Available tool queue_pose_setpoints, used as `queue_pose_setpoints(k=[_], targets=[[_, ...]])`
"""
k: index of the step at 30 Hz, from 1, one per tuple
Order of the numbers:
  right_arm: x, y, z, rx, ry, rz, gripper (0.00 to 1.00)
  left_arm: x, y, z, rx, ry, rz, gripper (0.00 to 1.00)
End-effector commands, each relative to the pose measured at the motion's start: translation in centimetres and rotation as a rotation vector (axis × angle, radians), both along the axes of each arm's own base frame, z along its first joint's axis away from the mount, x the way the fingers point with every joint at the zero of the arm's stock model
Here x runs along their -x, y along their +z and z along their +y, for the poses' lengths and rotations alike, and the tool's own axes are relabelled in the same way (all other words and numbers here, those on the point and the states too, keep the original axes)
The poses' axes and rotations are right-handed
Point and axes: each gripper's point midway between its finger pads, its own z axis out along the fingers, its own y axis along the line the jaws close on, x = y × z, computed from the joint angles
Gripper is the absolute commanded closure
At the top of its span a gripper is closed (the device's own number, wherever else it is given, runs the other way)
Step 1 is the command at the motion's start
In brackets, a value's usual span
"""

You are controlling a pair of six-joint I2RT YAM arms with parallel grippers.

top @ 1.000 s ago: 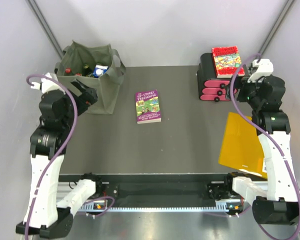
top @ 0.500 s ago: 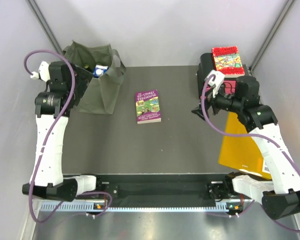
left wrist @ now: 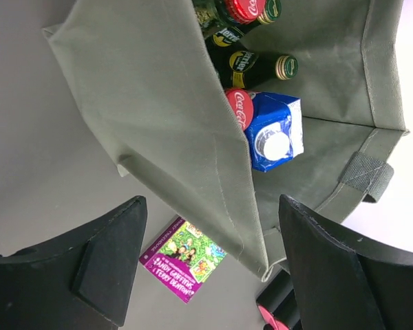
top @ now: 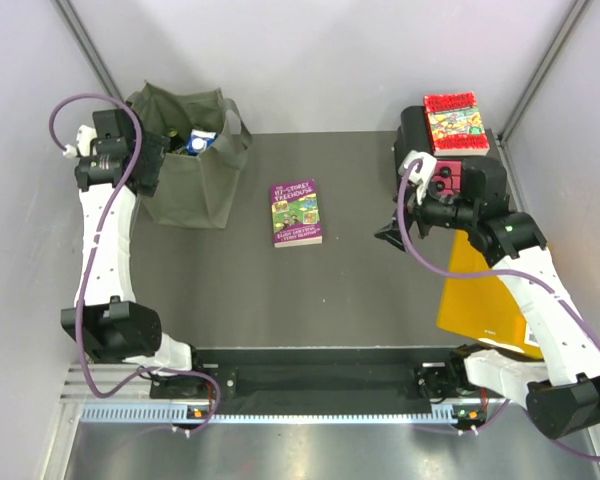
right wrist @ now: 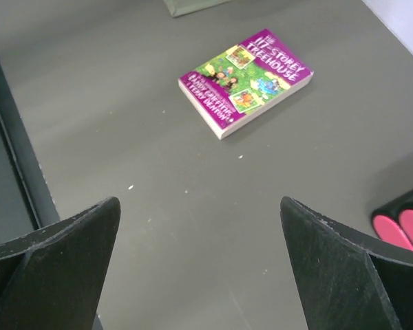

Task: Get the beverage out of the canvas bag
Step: Adjust the canvas bag at the center of the board.

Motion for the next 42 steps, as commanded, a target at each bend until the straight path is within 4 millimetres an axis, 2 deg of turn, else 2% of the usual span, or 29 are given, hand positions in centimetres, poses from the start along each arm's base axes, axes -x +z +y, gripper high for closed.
queue_pose_setpoints(k=[1,4,11,12,16,17,19,22,24,25,26,30,32,33,34,36,37,38,39,42], targets=[[0.6,0.4,1.3,-0.022,0.073,-0.030,0.00,-1.7,2.2,0.3,-0.015,-0.018,-0.092,0.19],[0.6,0.2,1.8,-0.015,0.088,-0.020,0.00,-2.4,1.3,0.6,-0.008,-0.018,-0.075,0.20],[0.7,-0.2,4.3,0.095,0.157,-0.056,0.00,-2.7,0.1,1.1,-0.029,-0.034,-0.076,0.44],[0.8,-0.3,4.7,0.109,0.169,-0.054,0.00,-2.5,-0.6,1.2,-0.023,-0.037,-0.063,0.54],[1.0,-0.3,7.2,0.184,0.235,-0.095,0.01,-1.1,-1.6,2.1,-0.034,-0.036,-0.056,0.69],[0.7,0.7,7.7,0.194,0.251,-0.141,0.00,-0.5,-1.8,2.1,-0.040,-0.036,-0.062,0.73],[0.7,1.0,8.7,0.226,0.280,-0.174,0.00,0.3,-2.2,2.5,-0.039,-0.037,-0.058,0.83],[-0.3,2.8,11.3,0.268,0.332,-0.267,0.00,1.8,-3.2,2.1,-0.041,-0.052,-0.052,0.95],[-0.8,3.5,12.6,0.304,0.377,-0.341,0.00,2.9,-4.2,1.8,-0.043,-0.056,-0.046,1.00],[-0.9,3.0,14.1,0.332,0.407,-0.362,0.00,3.3,-4.4,1.7,-0.044,-0.059,-0.044,1.00],[-1.3,4.7,15.0,0.331,0.423,-0.439,0.00,4.1,-5.1,1.5,-0.042,-0.060,-0.035,1.00],[-1.8,7.1,20.0,0.315,0.465,-0.634,0.00,5.6,-6.6,1.0,-0.041,-0.073,-0.027,1.00],[-2.0,7.3,22.7,0.332,0.481,-0.722,0.00,6.2,-7.4,0.8,-0.044,-0.083,-0.017,1.00],[-2.3,8.0,23.9,0.317,0.469,-0.770,0.00,6.4,-7.5,0.8,-0.049,-0.084,-0.012,1.00],[-2.7,7.6,25.6,0.330,0.459,-0.793,0.00,6.5,-7.8,0.8,-0.055,-0.094,-0.005,1.00],[-3.1,8.6,27.5,0.301,0.459,-0.874,0.00,6.8,-8.0,0.7,-0.059,-0.101,0.003,1.00],[-3.6,8.0,28.6,0.299,0.464,-0.889,0.00,6.9,-8.1,0.7,-0.065,-0.108,0.007,1.00],[-3.9,8.1,29.3,0.303,0.464,-0.934,0.00,7.2,-8.1,0.7,-0.068,-0.108,0.008,1.00],[-4.2,9.1,30.3,0.276,0.447,-0.984,0.00,7.2,-8.1,0.6,-0.070,-0.111,0.005,1.00],[-5.0,9.0,32.8,0.255,0.480,-1.047,0.00,7.4,-8.4,0.3,-0.073,-0.127,0.001,1.00]])
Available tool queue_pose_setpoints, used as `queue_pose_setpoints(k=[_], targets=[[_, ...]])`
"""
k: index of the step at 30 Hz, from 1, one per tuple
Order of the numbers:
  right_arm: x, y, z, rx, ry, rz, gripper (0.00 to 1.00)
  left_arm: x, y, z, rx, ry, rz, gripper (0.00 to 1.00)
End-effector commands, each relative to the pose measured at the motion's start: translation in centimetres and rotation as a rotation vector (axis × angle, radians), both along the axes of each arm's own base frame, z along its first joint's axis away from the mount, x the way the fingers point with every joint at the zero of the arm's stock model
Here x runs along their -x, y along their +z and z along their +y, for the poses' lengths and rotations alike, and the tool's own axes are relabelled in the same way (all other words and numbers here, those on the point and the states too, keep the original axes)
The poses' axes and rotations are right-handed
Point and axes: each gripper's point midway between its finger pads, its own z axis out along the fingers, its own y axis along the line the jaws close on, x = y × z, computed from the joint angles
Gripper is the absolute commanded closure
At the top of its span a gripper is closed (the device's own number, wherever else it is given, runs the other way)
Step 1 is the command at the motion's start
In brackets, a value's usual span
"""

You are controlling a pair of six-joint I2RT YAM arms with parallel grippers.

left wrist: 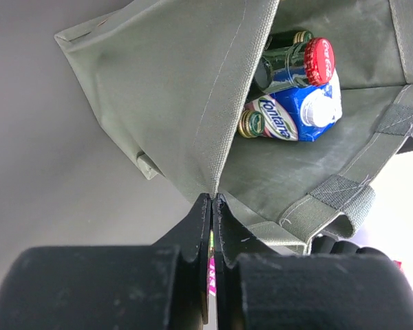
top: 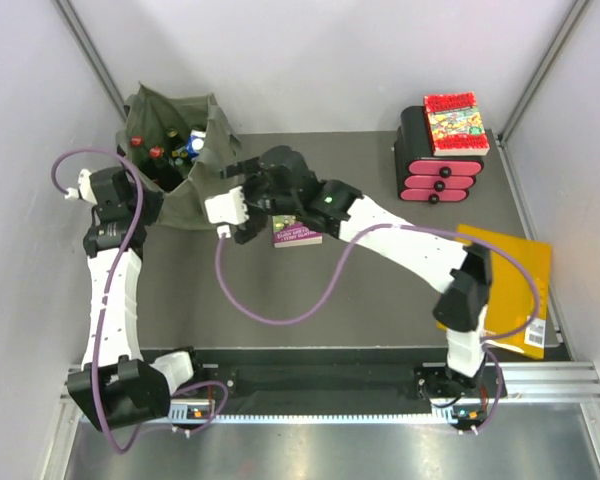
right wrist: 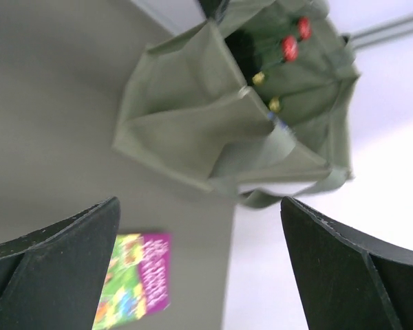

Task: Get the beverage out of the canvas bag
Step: Adjust the canvas bag at the center of the board.

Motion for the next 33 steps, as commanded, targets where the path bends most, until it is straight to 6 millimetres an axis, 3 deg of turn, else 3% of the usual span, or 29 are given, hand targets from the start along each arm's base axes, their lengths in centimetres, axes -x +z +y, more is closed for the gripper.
queue_pose_setpoints(k=[1,6,12,20,25,33], targets=[[-2.0,5.8,4.3,-0.155,0.065,-0.238,0.01,2.7,-4.1,-0.4,-0.019,-0.034,0.144,1.00],[-2.7,5.2,7.9,-0.190,0.101,-0.312,0.00,3.1,-5.5,-0.6,-0.020,-0.051,0.152,1.00],[-3.8,1.5,11.3,-0.197,0.151,-0.321,0.00,2.9,-6.1,-1.2,-0.026,-0.105,0.153,1.00],[-4.7,1.6,13.5,-0.278,0.164,-0.382,0.00,2.9,-7.0,-2.0,-0.009,-0.149,0.154,1.00],[-4.4,0.0,14.5,-0.268,0.211,-0.405,0.00,3.3,-8.2,-2.6,0.010,-0.173,0.168,1.00],[-4.8,-2.8,15.7,-0.247,0.218,-0.408,0.00,3.5,-7.9,-2.7,0.002,-0.186,0.156,1.00]])
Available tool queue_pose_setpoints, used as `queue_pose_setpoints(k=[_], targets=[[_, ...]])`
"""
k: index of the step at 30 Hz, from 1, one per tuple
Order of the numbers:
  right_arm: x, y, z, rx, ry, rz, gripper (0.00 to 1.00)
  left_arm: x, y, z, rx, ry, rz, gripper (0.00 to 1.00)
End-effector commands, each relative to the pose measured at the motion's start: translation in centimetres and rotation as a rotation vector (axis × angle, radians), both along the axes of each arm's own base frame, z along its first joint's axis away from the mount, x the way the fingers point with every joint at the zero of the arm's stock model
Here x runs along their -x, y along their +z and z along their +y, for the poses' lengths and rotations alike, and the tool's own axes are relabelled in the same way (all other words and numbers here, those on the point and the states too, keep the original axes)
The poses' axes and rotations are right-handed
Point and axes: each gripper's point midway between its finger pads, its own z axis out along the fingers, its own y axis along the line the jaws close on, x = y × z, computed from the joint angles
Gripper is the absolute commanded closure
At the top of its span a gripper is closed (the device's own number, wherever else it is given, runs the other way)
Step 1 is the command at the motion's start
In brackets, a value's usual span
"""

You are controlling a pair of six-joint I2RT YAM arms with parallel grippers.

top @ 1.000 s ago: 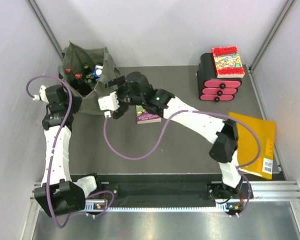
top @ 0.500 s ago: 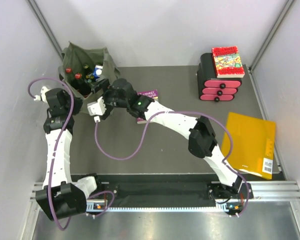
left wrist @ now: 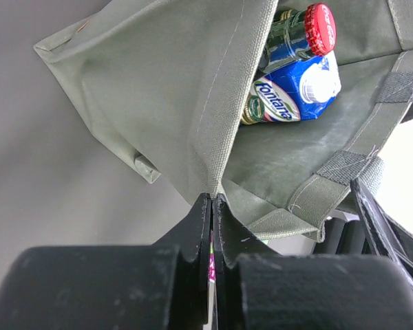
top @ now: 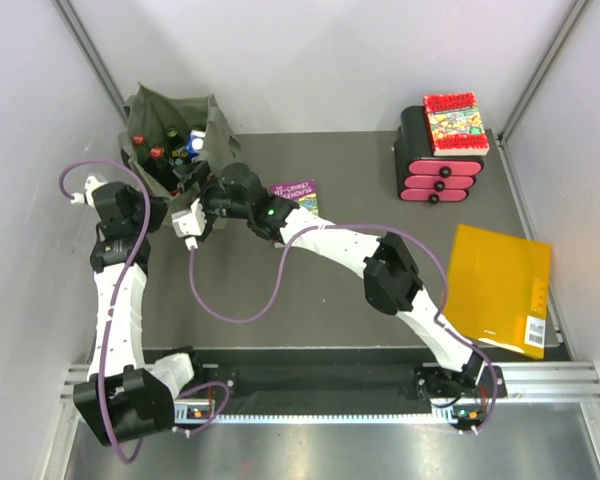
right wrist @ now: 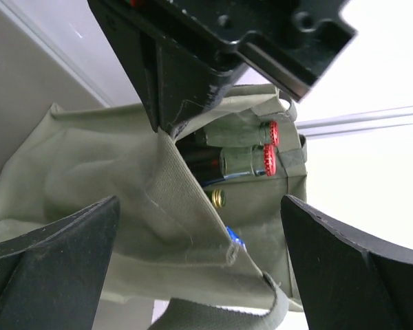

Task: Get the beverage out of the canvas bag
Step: Adjust the canvas bag at the center of the board.

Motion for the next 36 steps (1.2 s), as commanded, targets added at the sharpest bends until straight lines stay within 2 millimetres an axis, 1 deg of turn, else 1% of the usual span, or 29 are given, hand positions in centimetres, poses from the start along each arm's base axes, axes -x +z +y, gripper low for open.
queue_pose_setpoints(k=[1,2,4,5,6,8,9,11,12,14,15,16,17,18,19,20,21,22,23,25,26,28,30,31,33,34,36], targets=[[1.0,1.7,1.6,-0.064,0.041,-0.056,0.00,3.1,-6.2,-1.7,0.040,-0.074,0.233,1.00],[0.9,1.4,1.5,-0.057,0.037,-0.058,0.00,3.1,-6.3,-1.7,0.040,-0.073,0.236,1.00],[0.6,0.3,1.4,-0.029,0.027,-0.062,0.06,3.1,-6.2,-1.7,0.038,-0.072,0.235,1.00],[0.7,0.1,1.4,-0.024,0.026,-0.068,0.08,3.1,-6.1,-1.6,0.036,-0.071,0.233,1.00],[0.8,-0.5,1.3,-0.008,0.025,-0.072,0.16,3.1,-5.9,-1.6,0.036,-0.071,0.230,1.00],[0.7,-0.7,1.1,-0.006,0.019,-0.080,0.25,3.1,-5.7,-1.4,0.029,-0.062,0.228,1.00],[0.8,-0.8,1.0,-0.002,0.017,-0.082,0.35,3.0,-5.2,-1.3,0.024,-0.060,0.219,1.00],[0.7,-0.8,0.8,-0.007,0.012,-0.085,0.43,3.2,-4.7,-0.9,0.008,-0.039,0.222,0.99],[0.8,-0.9,0.7,-0.004,0.009,-0.086,0.46,3.1,-3.6,-0.6,-0.012,-0.030,0.201,0.91],[0.8,-0.9,0.6,-0.002,0.009,-0.088,0.49,3.4,-2.8,-0.1,-0.038,-0.005,0.199,0.81],[0.8,-1.2,0.6,0.004,0.010,-0.085,0.50,3.4,-1.4,0.1,-0.052,0.005,0.167,0.68],[0.8,-1.4,0.5,0.008,0.010,-0.084,0.51,3.5,-0.7,0.1,-0.057,0.005,0.152,0.63],[0.9,-1.7,0.5,0.016,0.011,-0.086,0.53,3.6,-0.1,0.7,-0.080,0.033,0.142,0.59],[1.1,-1.9,0.5,0.020,0.013,-0.087,0.54,3.8,1.3,0.7,-0.092,0.039,0.109,0.50],[1.2,-2.0,0.5,0.021,0.015,-0.088,0.55,3.9,1.9,0.8,-0.099,0.041,0.091,0.46],[1.3,-2.4,0.5,0.029,0.016,-0.087,0.57,4.0,3.2,0.8,-0.116,0.041,0.058,0.42],[1.4,-2.1,0.4,0.024,0.017,-0.090,0.57,4.1,3.8,0.9,-0.128,0.041,0.045,0.39],[1.5,-2.3,0.4,0.025,0.017,-0.088,0.57,4.2,4.4,1.0,-0.148,0.038,0.034,0.37],[1.4,-2.2,0.4,0.023,0.015,-0.084,0.58,4.1,5.4,1.0,-0.161,0.037,0.015,0.36],[1.4,-2.0,0.3,0.021,0.013,-0.084,0.58,3.8,6.4,0.9,-0.195,0.007,0.000,0.33],[1.5,-2.1,0.4,0.023,0.014,-0.083,0.59,3.5,7.2,0.8,-0.207,-0.010,-0.019,0.31],[1.6,-2.2,0.4,0.027,0.015,-0.081,0.59,2.8,8.8,-0.3,-0.238,-0.096,-0.074,0.28],[1.7,-2.3,0.4,0.029,0.018,-0.080,0.59,1.9,10.8,-1.0,-0.257,-0.153,-0.130,0.22],[1.8,-2.3,0.4,0.029,0.018,-0.079,0.59,1.1,11.8,-1.1,-0.280,-0.177,-0.147,0.18],[1.8,-2.4,0.4,0.026,0.017,-0.076,0.59,0.3,12.5,-1.3,-0.292,-0.210,-0.149,0.16],[1.8,-2.2,0.4,0.022,0.017,-0.073,0.59,-1.0,12.9,-1.2,-0.300,-0.237,-0.136,0.16],[1.7,-2.5,0.4,0.025,0.015,-0.072,0.59,-2.4,12.7,-1.2,-0.303,-0.274,-0.100,0.16]])
